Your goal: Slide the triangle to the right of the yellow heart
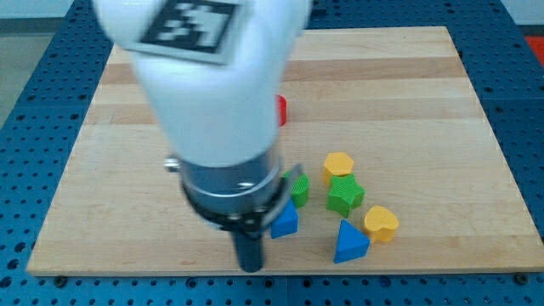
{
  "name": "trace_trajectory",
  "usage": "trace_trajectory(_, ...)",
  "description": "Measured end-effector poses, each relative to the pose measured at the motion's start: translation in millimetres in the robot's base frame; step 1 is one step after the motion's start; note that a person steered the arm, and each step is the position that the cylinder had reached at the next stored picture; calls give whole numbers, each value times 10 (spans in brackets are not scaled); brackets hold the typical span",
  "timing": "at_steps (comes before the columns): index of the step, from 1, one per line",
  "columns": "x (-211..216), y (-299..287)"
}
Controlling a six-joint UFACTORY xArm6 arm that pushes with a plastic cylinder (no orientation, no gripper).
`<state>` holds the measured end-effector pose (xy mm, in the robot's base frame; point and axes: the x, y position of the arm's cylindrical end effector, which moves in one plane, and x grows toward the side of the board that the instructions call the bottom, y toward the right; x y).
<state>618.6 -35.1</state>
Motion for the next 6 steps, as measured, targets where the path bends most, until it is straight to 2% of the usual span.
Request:
trace_trajectory(3,2,160)
trace_trajectory(4,5,887)
trace_trajectory(6,1,1611)
